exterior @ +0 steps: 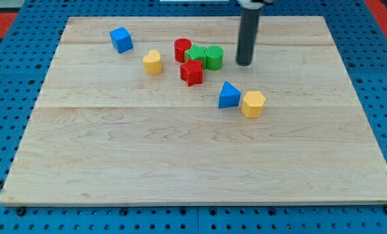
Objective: Separate the red star and green star from the line of blocks
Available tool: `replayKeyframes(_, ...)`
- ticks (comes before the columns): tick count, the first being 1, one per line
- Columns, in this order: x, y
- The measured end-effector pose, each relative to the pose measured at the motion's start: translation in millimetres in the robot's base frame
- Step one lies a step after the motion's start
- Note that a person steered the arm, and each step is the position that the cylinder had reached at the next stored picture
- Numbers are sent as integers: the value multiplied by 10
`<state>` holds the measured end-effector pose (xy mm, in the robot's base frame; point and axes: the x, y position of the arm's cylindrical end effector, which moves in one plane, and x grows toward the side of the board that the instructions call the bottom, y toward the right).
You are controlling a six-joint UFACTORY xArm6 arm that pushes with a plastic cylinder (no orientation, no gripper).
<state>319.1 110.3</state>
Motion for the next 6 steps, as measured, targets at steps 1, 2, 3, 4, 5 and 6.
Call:
replayKeyframes(1,-290,-186)
replayKeyframes(2,-276,-766)
replayKeyframes(3,-192,-1310)
replayKeyframes(4,-140,-1634)
replayKeyframes(5,-80,-1559)
replayKeyframes(6,-115,-1153)
